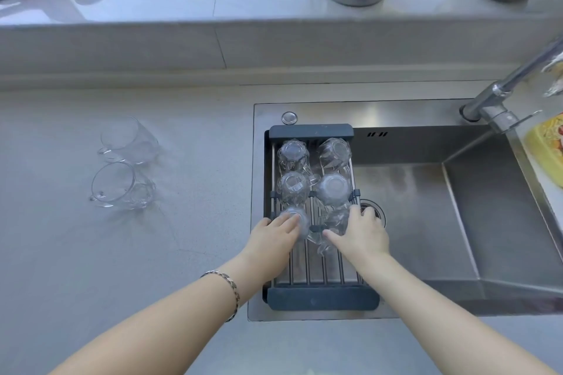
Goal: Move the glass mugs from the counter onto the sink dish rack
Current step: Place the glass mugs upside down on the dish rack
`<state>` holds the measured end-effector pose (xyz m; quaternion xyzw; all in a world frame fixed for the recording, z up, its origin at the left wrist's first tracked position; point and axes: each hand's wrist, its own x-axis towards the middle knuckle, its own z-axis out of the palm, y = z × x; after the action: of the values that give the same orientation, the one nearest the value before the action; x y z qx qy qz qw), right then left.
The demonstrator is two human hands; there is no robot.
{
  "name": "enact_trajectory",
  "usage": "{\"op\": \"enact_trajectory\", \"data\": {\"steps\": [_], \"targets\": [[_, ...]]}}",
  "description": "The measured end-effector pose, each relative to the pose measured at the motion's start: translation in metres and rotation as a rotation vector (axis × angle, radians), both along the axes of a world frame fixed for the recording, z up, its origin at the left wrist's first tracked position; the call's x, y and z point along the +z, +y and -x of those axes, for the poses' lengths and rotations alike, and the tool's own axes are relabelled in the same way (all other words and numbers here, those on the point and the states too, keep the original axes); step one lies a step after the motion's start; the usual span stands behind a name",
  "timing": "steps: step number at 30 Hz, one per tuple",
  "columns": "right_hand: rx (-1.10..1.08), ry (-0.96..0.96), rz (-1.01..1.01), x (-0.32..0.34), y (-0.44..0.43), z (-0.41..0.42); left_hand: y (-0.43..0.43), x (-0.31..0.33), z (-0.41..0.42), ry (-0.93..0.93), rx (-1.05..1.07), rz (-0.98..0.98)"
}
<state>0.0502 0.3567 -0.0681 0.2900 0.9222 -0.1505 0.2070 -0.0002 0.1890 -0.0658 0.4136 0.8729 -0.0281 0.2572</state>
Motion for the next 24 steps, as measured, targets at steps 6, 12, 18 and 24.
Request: {"op": "enact_trajectory", "data": {"steps": [6, 12, 18, 24], "targets": [[-0.006, 0.025, -0.002, -0.009, -0.021, 0.005, -0.005, -0.001, -0.004, -0.016, -0.012, 0.019], [-0.065, 0.142, 0.397, -0.01, -0.005, -0.018, -0.004, -0.006, -0.004, 0.004, -0.034, 0.031], [-0.127, 0.202, 0.384, -0.01, 0.005, -0.027, 0.0, -0.008, -0.007, -0.024, -0.016, 0.027], [0.103, 0.108, 0.242, 0.011, -0.005, -0.019, -0.029, 0.023, -0.003, -0.02, 0.221, -0.221]]}}
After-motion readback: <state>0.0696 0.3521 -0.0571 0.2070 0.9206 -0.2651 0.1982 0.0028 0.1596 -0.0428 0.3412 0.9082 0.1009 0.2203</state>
